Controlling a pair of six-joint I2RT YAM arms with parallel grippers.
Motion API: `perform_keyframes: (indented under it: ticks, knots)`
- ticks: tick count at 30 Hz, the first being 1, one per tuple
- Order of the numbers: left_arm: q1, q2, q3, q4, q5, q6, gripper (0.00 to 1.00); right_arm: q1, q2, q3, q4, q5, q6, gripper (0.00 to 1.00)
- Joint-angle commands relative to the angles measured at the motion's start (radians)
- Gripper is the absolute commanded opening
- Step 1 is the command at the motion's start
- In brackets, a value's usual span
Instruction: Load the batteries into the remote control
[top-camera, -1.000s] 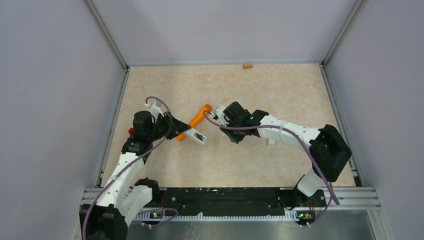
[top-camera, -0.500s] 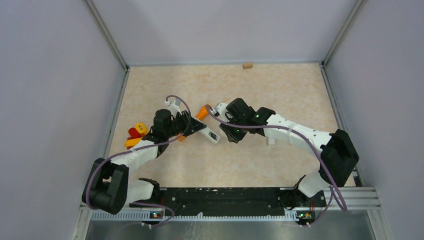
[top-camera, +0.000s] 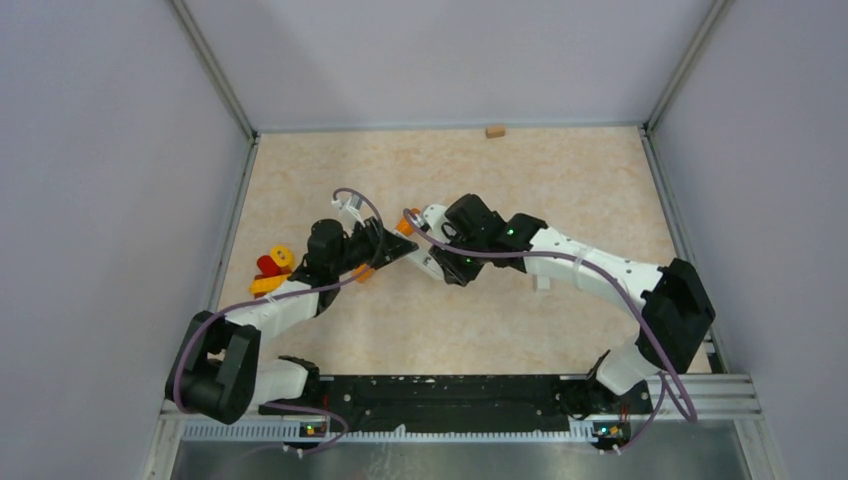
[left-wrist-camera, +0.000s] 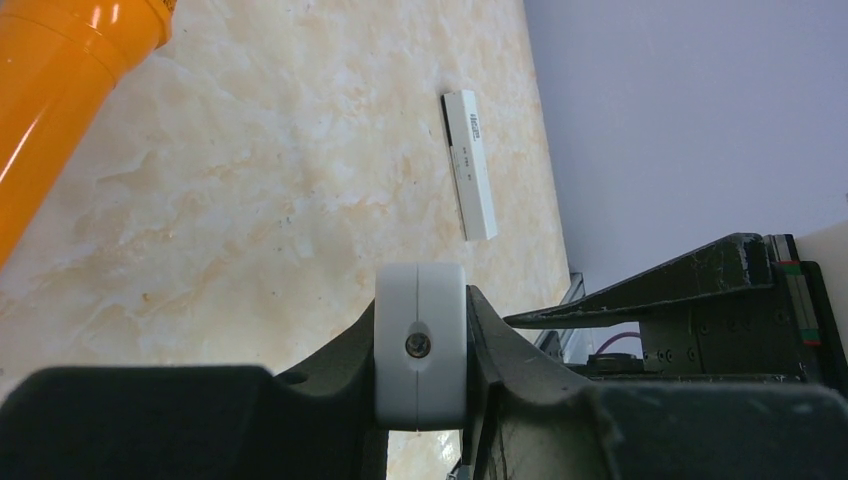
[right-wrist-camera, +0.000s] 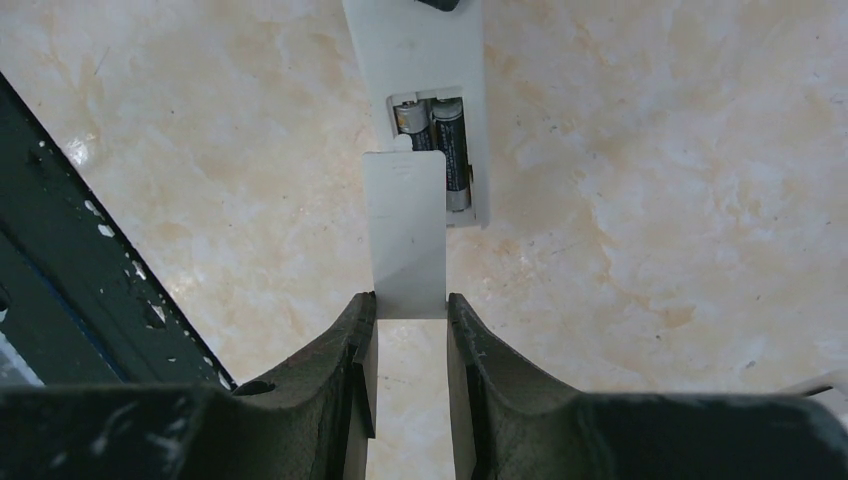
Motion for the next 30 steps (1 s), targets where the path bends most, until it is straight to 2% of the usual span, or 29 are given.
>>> perform_keyframes:
  ticks: [1,16,30]
  knots:
    - [-0.004,-0.002,0.003,0.07,0.032,-0.017,0.0,0.017,0.026,0.06,0.022,-0.006,-0.006,0.23]
    - [-0.003,-0.005,0.051,-0.041,0.067,-0.009,0.0,0.029,0.061,0.08,0.032,0.035,-0.017,0.23]
    - [-0.003,-0.01,0.066,-0.047,0.089,-0.029,0.0,0.029,0.078,0.081,0.037,0.013,-0.027,0.23]
